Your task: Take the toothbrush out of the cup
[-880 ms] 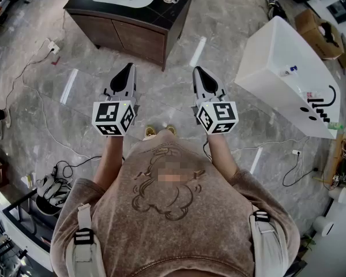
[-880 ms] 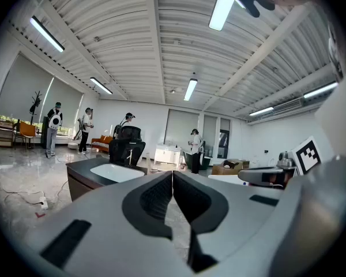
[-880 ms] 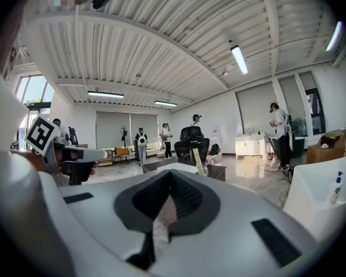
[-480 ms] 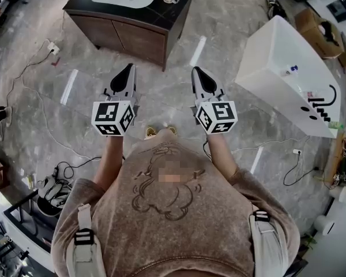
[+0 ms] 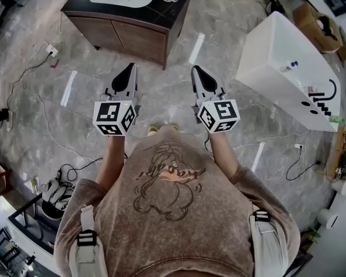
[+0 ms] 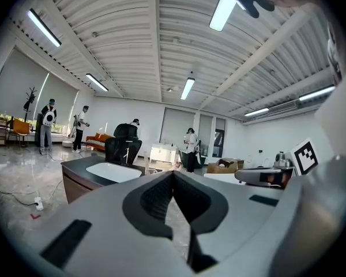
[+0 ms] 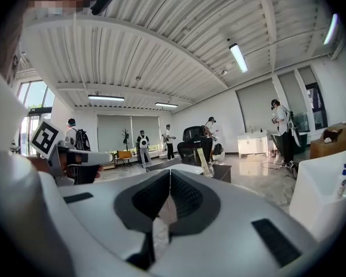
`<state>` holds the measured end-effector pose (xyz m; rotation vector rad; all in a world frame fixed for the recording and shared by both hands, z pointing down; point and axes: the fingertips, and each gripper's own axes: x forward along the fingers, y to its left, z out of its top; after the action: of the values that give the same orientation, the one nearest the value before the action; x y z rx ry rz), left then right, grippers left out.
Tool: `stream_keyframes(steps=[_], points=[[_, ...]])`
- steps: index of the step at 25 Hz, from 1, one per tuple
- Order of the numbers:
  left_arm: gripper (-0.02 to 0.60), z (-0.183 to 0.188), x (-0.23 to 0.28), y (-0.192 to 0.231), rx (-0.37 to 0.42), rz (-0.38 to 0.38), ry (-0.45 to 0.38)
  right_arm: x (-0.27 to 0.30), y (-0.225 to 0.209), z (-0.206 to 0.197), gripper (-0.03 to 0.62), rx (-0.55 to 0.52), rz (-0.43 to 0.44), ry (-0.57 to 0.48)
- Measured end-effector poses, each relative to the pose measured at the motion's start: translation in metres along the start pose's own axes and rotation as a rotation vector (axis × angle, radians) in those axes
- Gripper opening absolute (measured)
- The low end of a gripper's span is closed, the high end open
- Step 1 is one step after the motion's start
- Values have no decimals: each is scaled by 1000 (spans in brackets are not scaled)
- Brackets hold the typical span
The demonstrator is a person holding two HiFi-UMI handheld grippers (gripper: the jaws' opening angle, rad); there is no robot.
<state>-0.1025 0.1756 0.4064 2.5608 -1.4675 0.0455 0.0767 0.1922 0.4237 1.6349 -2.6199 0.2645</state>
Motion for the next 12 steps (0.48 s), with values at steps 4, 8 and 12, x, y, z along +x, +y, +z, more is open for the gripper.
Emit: stream_keyframes(steps=[4, 8, 12], points=[[17, -4, -2, 7, 10, -24, -4, 1, 6, -6, 18, -2, -19, -1], [17, -7, -3, 14, 24, -32, 4, 3, 17, -11, 18, 1, -30, 2], [17, -10, -1, 20, 14, -47, 11, 10, 23, -12, 18, 0, -36, 5]])
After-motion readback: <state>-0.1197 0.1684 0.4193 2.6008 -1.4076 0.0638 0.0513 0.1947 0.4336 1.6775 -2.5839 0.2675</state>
